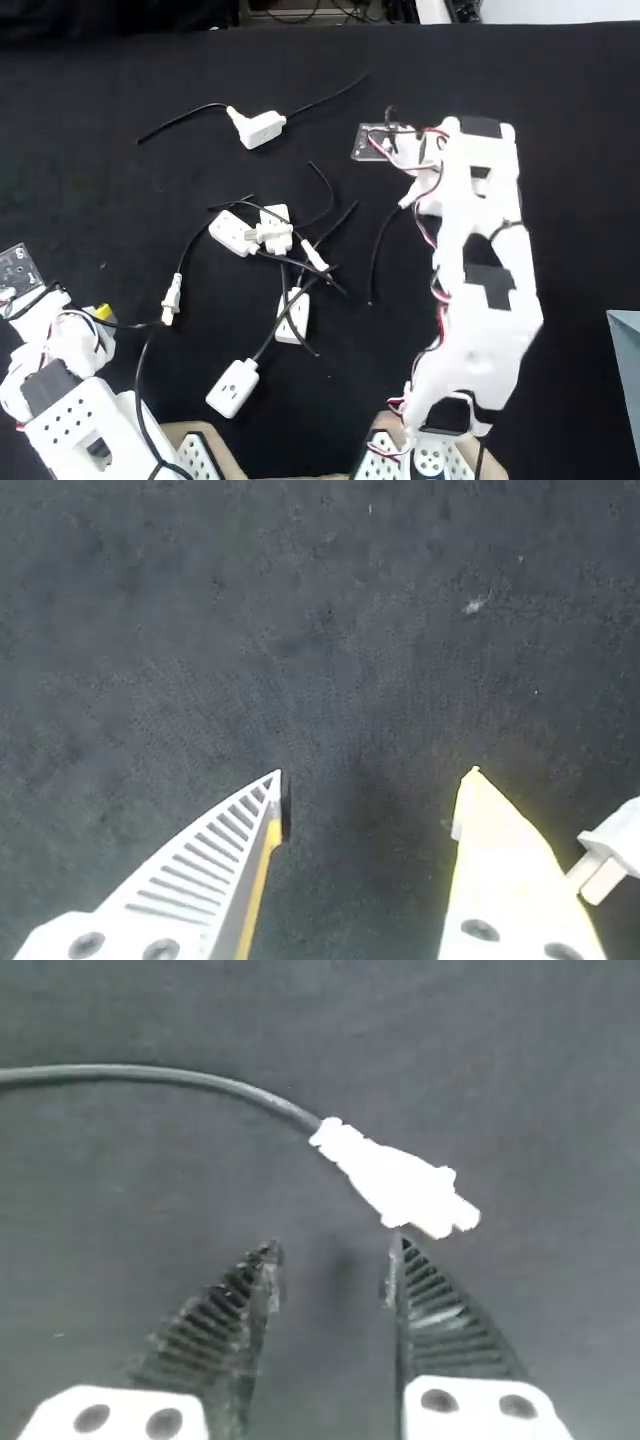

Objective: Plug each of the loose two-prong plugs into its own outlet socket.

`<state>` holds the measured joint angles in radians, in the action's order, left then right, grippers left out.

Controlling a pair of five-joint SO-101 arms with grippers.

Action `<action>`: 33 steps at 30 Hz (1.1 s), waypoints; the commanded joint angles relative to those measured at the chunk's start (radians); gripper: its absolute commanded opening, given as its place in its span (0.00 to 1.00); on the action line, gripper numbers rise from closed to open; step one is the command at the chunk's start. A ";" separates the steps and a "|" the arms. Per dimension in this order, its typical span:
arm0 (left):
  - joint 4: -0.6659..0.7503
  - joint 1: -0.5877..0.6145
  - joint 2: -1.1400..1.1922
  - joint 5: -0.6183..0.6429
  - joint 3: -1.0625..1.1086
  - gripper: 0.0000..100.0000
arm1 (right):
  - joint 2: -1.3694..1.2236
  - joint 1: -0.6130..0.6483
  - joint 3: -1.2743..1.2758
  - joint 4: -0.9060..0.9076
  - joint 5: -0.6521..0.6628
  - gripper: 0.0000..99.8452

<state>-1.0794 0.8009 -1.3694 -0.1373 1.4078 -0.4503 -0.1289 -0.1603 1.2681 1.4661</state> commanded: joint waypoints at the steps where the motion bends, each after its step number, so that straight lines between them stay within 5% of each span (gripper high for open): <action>1: 0.025 -0.001 -0.008 0.003 -0.005 0.28 | -0.088 -0.008 -0.185 -0.003 0.072 0.15; 22: 0.025 -0.001 -0.008 0.003 -0.005 0.28 | -0.372 0.021 -0.667 0.087 0.141 0.16; 33: 0.025 -0.001 -0.008 0.003 -0.007 0.28 | -0.424 0.052 -0.673 0.226 0.140 0.25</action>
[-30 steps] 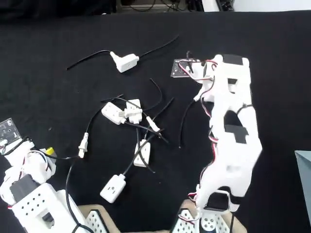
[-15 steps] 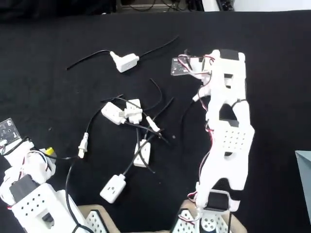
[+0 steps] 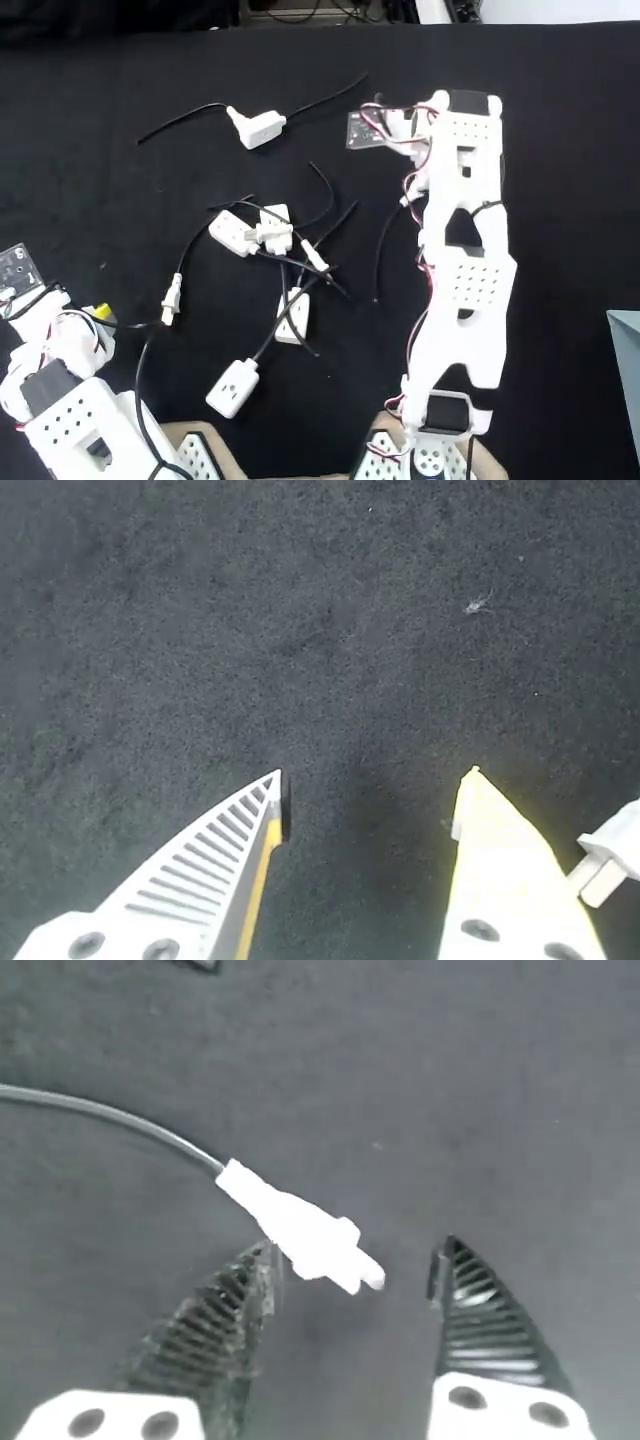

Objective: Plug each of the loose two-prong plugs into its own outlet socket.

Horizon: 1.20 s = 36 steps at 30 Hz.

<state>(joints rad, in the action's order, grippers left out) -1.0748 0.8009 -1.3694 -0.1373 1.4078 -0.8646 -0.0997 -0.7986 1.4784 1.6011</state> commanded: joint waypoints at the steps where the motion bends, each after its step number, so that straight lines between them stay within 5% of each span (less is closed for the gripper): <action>1: 0.020 -0.001 -0.008 0.003 -0.005 0.28 | -0.019 0.023 -0.035 0.015 0.005 0.25; 17: 0.021 -0.001 -0.008 0.003 -0.005 0.28 | -0.096 0.020 -0.038 0.015 0.009 0.24; 23: 0.021 -0.001 -0.008 0.002 -0.005 0.28 | -0.091 0.008 -0.071 0.066 0.009 0.01; 28: 0.021 -0.001 -0.008 0.002 -0.005 0.28 | -0.067 -0.012 -0.196 0.287 0.009 0.01; 36: 0.021 -0.001 -0.008 0.002 -0.005 0.28 | 0.059 -0.072 -0.128 0.287 -0.103 0.01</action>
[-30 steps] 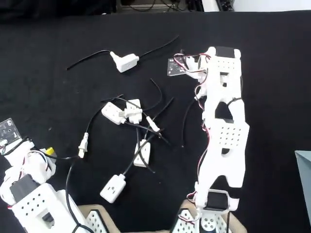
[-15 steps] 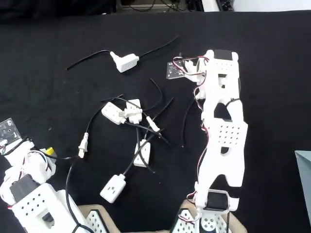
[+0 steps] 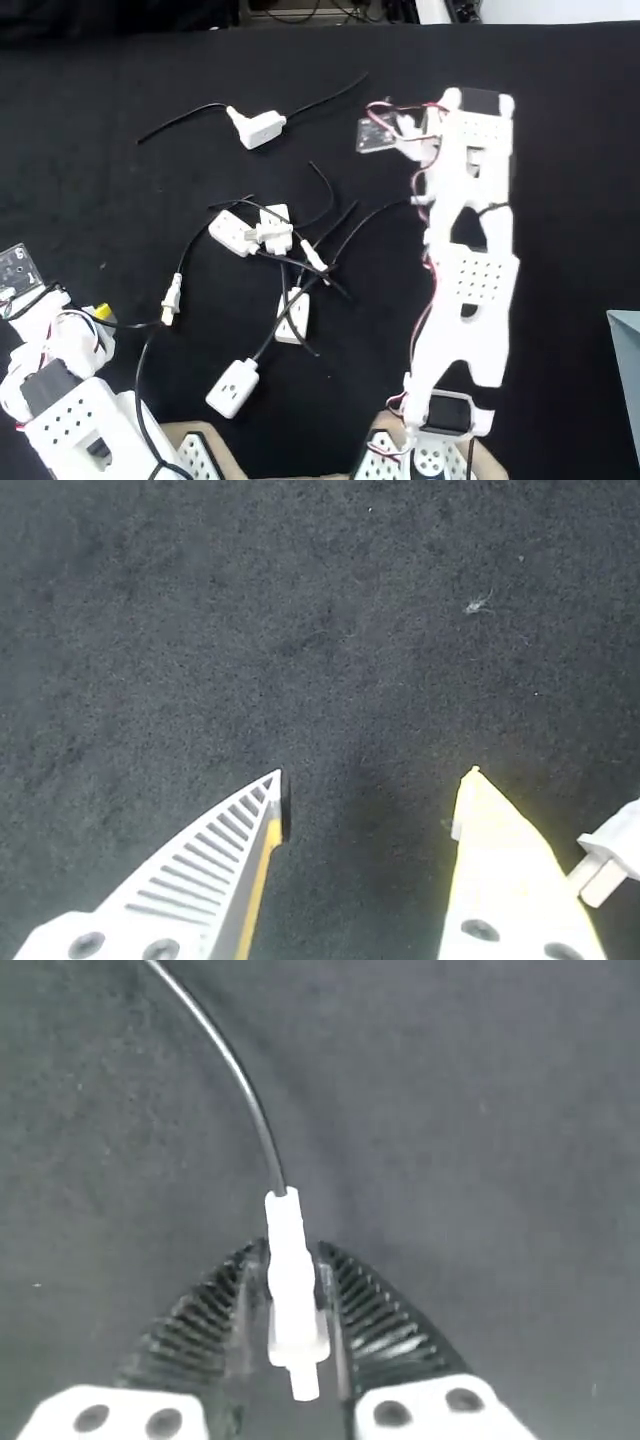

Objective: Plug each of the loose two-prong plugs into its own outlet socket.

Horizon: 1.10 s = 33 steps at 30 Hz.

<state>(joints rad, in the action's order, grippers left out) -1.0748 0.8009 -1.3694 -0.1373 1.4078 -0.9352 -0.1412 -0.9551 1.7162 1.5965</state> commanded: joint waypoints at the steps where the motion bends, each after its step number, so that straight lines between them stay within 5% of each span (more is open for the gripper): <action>1: 0.021 -0.001 -0.008 0.002 -0.005 0.28 | 0.154 -0.031 0.053 0.048 -0.129 0.01; 11: 0.020 -0.001 -0.008 0.002 -0.005 0.28 | 0.249 0.012 0.259 0.029 -0.736 0.01; 17: 0.020 -0.001 -0.008 0.002 -0.005 0.28 | 0.248 0.048 0.404 -0.170 -1.060 0.01; 23: 0.020 -0.001 -0.008 0.002 -0.004 0.28 | 0.249 0.081 0.544 -0.288 -1.079 0.01; 33: 0.020 -0.001 -0.008 0.002 -0.004 0.28 | 0.251 0.098 0.524 -0.161 -0.996 0.07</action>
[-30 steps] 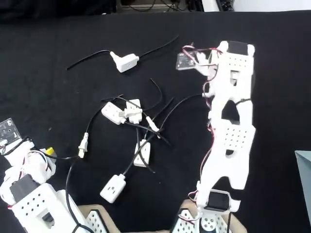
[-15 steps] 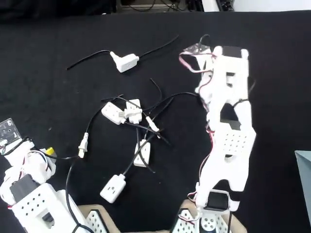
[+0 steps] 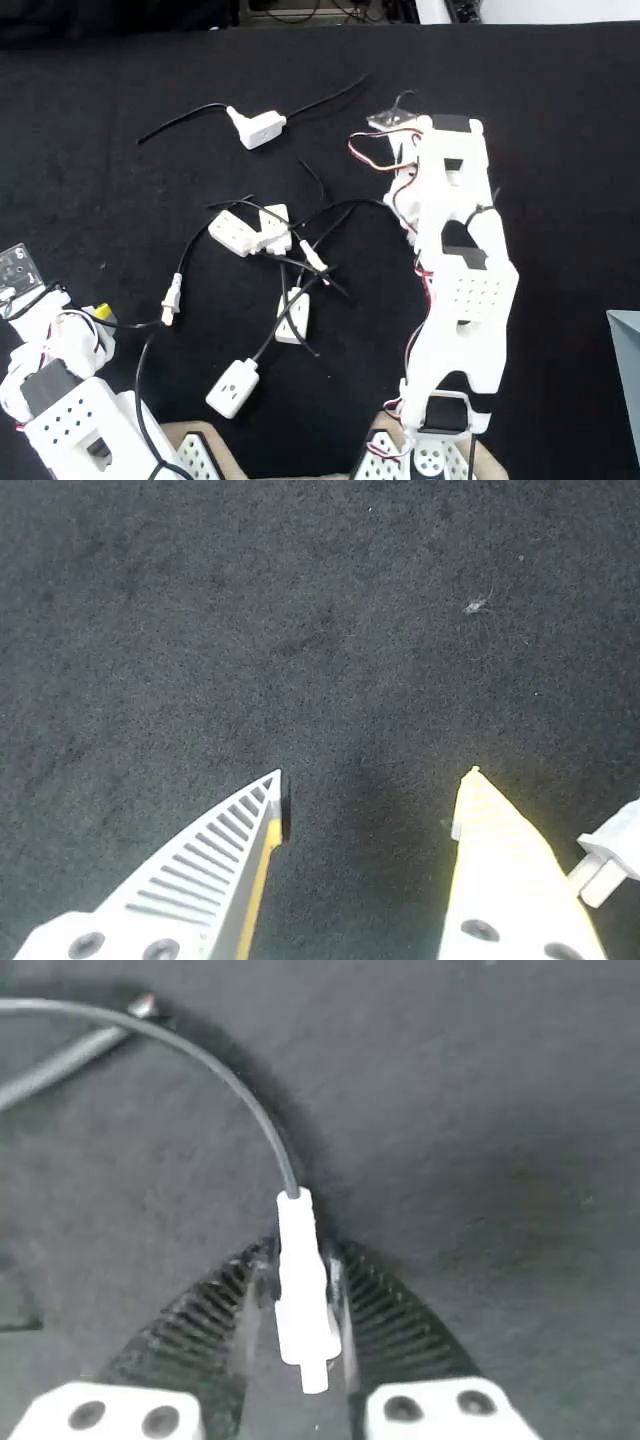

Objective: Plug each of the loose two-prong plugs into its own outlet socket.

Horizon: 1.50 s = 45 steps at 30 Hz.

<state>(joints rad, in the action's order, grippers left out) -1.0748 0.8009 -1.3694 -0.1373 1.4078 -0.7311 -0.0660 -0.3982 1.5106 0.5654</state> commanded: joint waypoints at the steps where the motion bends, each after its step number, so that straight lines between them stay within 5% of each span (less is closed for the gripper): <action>1: 0.020 -0.001 -0.008 0.002 -0.004 0.28 | 0.047 0.021 -0.033 0.051 0.041 0.07; 19: 0.020 -0.001 -0.008 0.002 -0.004 0.28 | 0.047 0.017 -0.031 0.206 0.043 0.13; 36: 0.020 -0.001 -0.008 0.002 -0.004 0.28 | -0.062 0.000 -0.110 0.239 0.064 0.01; 45: 0.020 -0.002 -0.008 0.002 -0.005 0.28 | 0.265 -0.037 -0.027 0.252 0.181 0.01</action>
<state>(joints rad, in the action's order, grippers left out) -1.0748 0.8009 -1.3694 -0.1373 1.4078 -0.6928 -0.0752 -0.4657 1.7223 0.7296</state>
